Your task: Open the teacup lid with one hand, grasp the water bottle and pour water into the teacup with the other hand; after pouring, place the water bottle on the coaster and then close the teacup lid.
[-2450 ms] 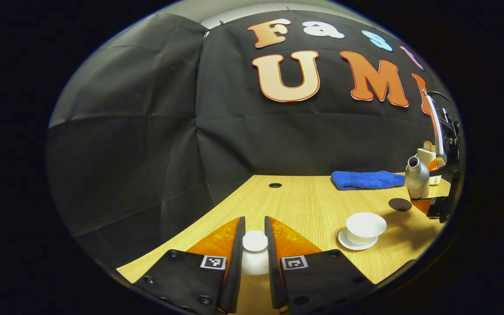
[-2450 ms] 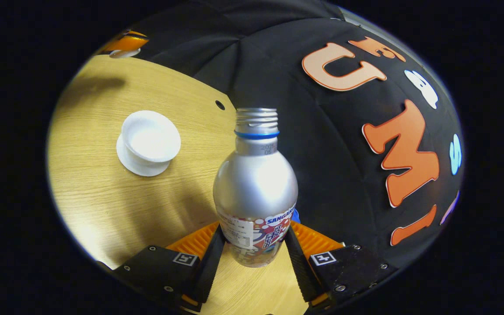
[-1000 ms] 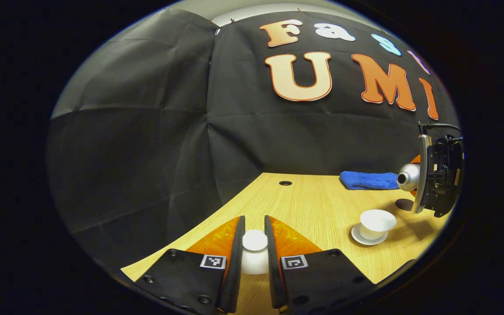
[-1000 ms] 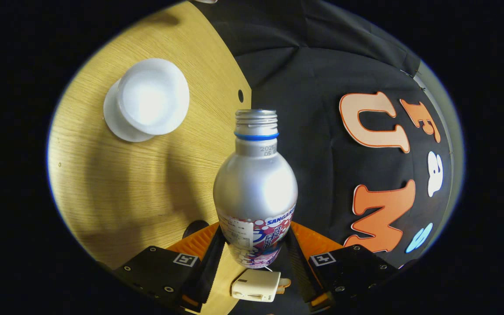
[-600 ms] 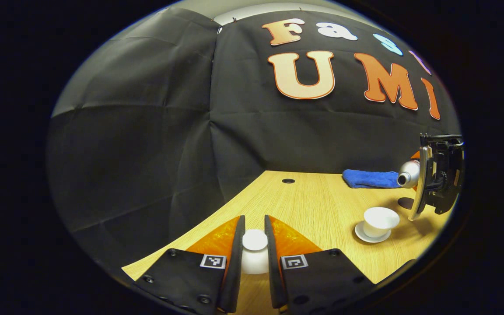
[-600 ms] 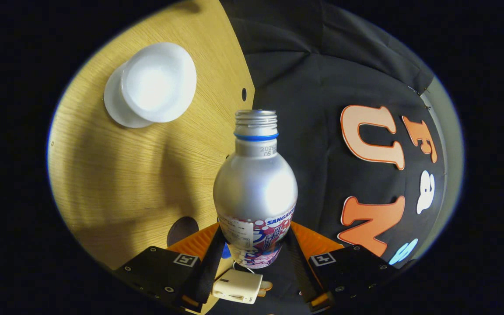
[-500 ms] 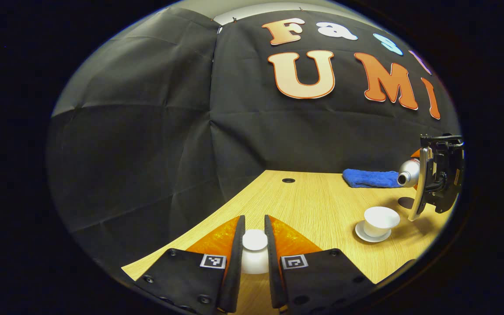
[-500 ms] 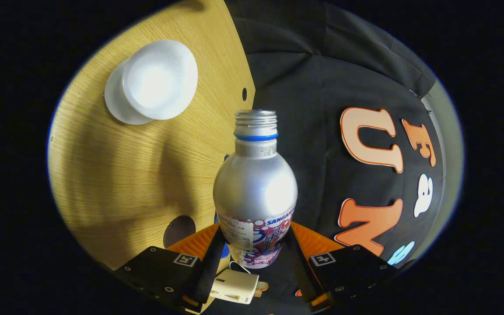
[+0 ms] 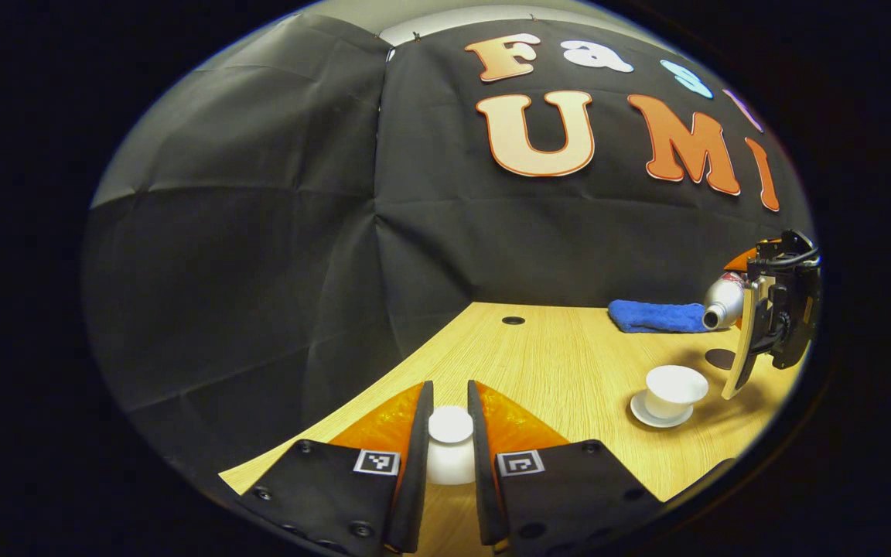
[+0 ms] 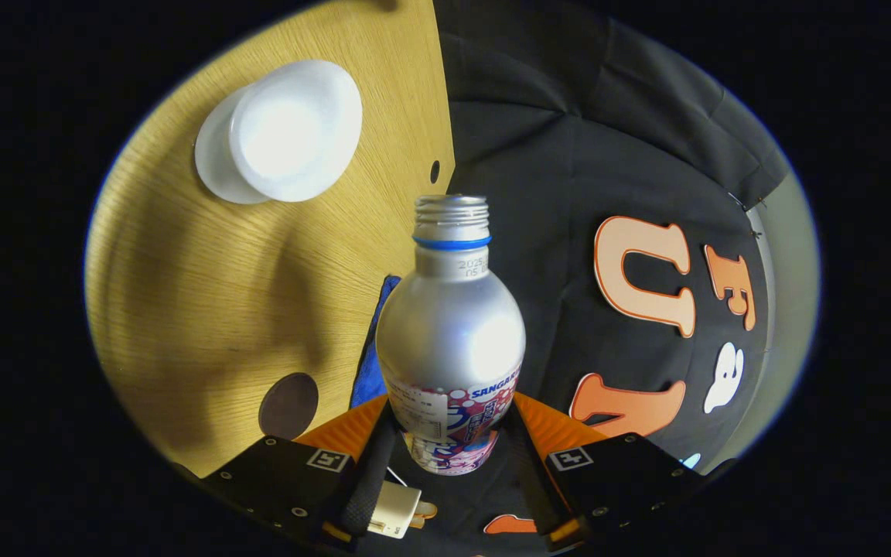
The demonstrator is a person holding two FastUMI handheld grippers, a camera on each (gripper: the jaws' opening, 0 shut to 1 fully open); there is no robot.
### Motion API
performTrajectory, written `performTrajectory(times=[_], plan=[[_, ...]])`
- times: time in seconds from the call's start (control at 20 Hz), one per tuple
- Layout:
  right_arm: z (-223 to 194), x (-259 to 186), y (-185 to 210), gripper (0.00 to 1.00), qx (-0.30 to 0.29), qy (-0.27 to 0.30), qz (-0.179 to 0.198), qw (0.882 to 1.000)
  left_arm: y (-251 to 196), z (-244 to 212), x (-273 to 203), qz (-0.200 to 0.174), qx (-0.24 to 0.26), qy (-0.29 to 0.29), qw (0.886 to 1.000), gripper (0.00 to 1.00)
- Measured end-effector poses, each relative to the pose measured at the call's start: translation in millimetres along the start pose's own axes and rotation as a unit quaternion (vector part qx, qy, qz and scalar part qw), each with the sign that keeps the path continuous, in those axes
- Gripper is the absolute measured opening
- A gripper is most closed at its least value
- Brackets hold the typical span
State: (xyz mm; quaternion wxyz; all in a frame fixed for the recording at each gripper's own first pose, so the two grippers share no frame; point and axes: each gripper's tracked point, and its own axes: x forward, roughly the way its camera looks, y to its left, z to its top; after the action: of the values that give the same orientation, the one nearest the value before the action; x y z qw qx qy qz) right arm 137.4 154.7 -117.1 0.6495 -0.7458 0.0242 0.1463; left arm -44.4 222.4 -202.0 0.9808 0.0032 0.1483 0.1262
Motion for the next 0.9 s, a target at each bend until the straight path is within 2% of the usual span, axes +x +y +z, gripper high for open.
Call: performTrajectory(times=[0.45, 0.9], plan=[[-1.4, 0.7, -16.7, 0.77, -0.044, -0.011, -0.023, 0.999, -4.6, 3.9, -1.1, -0.006, 0.004, -0.003, 1.000, 0.32], [-7.1, 4.7, -36.1, 0.78, -0.063, -0.014, -0.044, 0.997, -6.8, 9.0, -1.5, -0.010, 0.006, -0.007, 1.000, 0.32]])
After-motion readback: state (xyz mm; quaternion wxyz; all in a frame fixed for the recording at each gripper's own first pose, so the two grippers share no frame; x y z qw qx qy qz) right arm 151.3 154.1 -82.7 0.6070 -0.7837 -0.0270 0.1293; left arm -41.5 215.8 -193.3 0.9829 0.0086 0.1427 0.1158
